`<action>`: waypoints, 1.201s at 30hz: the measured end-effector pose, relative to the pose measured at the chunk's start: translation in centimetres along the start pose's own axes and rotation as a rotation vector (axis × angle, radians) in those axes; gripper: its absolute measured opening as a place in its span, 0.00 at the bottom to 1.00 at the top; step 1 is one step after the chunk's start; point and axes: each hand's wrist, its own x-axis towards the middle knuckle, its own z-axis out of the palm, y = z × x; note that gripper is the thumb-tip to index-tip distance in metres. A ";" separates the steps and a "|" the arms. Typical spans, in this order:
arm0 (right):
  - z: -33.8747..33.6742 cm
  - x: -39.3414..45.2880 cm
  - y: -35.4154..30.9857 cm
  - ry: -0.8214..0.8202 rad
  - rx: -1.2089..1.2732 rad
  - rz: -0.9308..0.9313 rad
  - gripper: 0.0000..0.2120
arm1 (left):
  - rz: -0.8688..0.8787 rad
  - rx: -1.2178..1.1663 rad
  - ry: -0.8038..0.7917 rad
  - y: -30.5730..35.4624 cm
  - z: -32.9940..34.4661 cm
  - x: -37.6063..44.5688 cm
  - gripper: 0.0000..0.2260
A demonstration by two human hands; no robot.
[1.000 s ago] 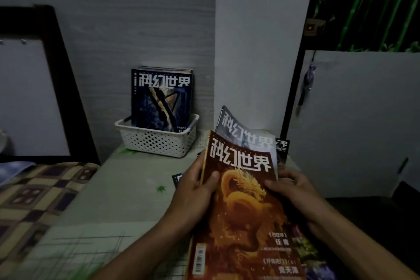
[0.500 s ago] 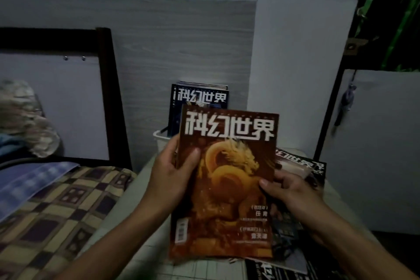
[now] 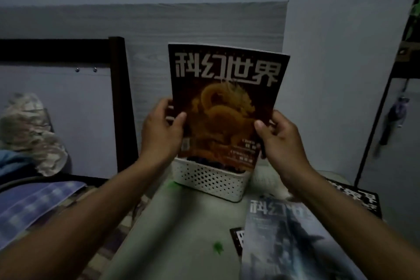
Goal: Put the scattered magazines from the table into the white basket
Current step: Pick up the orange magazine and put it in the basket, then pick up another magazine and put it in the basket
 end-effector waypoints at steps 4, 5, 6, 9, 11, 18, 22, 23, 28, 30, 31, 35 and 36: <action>1.7 4.5 4.5 0.056 -0.087 0.080 0.08 | -0.025 0.119 0.008 -4.1 2.9 4.5 0.11; 2.0 5.2 6.1 0.060 -0.117 0.122 0.09 | -0.039 0.155 0.020 -5.6 3.7 5.0 0.11; 2.1 5.6 7.7 0.063 -0.150 0.157 0.10 | -0.048 0.192 0.027 -7.1 4.4 5.2 0.11; 2.7 5.4 11.5 0.081 -0.289 0.232 0.14 | -0.087 0.276 0.003 -11.9 5.9 4.9 0.10; 3.2 5.0 13.0 0.122 -0.403 0.159 0.16 | -0.123 0.306 -0.016 -14.5 6.4 4.5 0.10; 4.9 4.2 13.6 0.254 -0.441 0.069 0.20 | -0.299 0.315 0.015 -16.5 7.0 4.4 0.12; 3.4 2.5 11.9 0.208 -0.232 0.210 0.22 | -0.134 0.325 0.037 -13.4 6.7 0.2 0.07; 2.0 1.6 11.6 0.161 -0.203 0.260 0.20 | -0.071 0.315 0.041 -12.5 6.7 -1.9 0.07; -6.9 -4.9 10.7 -0.032 -0.528 0.441 0.12 | 0.168 0.500 -0.466 -8.4 6.8 -13.0 0.06; -10.0 -6.4 9.4 -0.184 -0.830 0.528 0.09 | 0.142 0.556 -0.609 -7.1 7.7 -15.1 0.10; -11.1 -7.3 8.7 -0.256 -0.996 0.550 0.09 | 0.059 0.553 -0.641 -6.3 8.1 -15.8 0.11; -12.9 -10.9 6.8 -0.367 -1.228 0.580 0.14 | -0.500 0.198 -0.493 -4.1 9.3 -16.9 0.13; -12.9 -11.5 6.5 -0.360 -1.176 0.611 0.15 | -0.676 0.013 -0.423 -3.7 9.5 -16.8 0.16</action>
